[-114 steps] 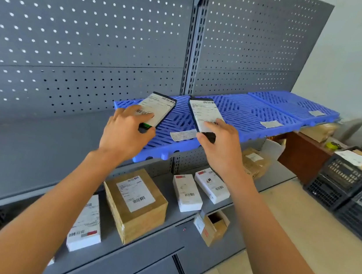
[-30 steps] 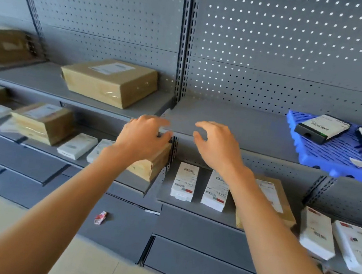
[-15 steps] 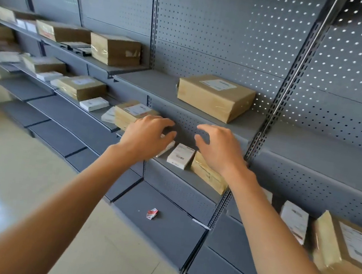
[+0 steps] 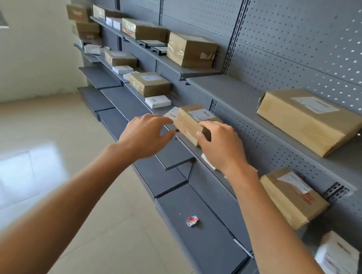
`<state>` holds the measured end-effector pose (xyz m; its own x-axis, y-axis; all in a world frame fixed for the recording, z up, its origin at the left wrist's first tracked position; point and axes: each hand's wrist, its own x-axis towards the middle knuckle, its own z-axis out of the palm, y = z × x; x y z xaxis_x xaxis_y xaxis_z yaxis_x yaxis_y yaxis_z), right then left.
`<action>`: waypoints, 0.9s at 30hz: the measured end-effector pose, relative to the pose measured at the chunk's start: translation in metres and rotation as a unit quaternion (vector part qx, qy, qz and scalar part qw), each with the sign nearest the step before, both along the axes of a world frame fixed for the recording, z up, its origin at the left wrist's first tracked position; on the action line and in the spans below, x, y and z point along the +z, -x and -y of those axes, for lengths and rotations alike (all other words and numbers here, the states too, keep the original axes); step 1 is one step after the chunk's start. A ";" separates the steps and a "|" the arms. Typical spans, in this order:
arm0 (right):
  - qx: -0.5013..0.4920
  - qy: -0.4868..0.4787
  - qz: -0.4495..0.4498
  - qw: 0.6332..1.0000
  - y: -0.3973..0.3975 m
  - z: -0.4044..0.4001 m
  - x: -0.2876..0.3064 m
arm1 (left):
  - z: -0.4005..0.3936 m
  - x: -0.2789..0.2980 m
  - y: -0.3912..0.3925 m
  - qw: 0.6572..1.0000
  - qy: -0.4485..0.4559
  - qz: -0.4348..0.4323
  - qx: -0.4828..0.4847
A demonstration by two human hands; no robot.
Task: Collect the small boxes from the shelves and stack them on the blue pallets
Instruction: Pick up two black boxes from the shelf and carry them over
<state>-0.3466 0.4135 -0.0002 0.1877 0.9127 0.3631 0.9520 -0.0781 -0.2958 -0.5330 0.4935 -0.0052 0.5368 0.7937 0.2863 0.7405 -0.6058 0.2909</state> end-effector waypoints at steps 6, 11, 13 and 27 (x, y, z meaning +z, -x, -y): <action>0.048 -0.005 -0.015 0.999 -0.008 -0.094 -0.015 | -0.074 -0.005 0.005 0.999 0.005 0.004 0.047; 0.082 0.013 -0.037 0.996 -0.013 -0.170 -0.022 | -0.131 -0.007 0.005 0.996 0.007 -0.002 0.090; 0.099 0.019 -0.043 0.994 -0.010 -0.197 -0.021 | -0.152 -0.010 0.008 0.994 0.009 -0.003 0.106; 0.186 0.042 -0.020 0.981 0.075 -0.390 -0.028 | -0.323 -0.038 0.098 0.980 0.035 0.045 0.190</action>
